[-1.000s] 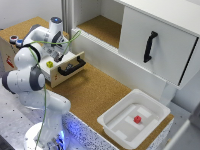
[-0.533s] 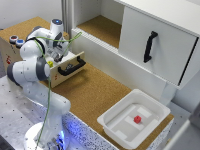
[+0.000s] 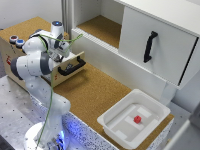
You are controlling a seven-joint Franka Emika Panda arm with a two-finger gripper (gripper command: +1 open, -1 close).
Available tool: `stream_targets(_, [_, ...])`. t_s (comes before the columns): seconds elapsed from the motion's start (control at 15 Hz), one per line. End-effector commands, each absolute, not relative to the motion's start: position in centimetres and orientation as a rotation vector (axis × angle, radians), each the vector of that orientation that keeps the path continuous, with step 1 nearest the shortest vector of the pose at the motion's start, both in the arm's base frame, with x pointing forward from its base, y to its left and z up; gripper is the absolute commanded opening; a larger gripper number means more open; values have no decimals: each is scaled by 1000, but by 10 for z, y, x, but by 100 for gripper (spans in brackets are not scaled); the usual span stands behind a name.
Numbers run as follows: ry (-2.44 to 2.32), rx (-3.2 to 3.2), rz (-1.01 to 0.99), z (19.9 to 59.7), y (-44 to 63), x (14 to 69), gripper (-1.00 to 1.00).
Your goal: Pick up the purple block
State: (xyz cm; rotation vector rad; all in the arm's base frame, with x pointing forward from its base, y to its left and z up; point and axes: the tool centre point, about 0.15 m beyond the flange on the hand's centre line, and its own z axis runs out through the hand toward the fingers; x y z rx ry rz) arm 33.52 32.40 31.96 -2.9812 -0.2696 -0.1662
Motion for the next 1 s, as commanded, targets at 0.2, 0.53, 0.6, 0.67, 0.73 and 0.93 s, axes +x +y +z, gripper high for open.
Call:
stream_targets(0.2, [-229, -3164, -87, 321, 334, 343, -100])
stream_targets(0.53, [-160, -3153, -113, 329, 325, 353, -100])
stream_targets(0.6, [-150, -3151, -131, 335, 322, 357, -100])
stream_targets(0.67, [-155, -3156, -151, 340, 319, 361, -100])
stream_targets(0.73, [-174, -3160, -165, 343, 317, 365, -100])
stream_targets(0.93, [-283, -3198, -128, 347, 311, 381, -100])
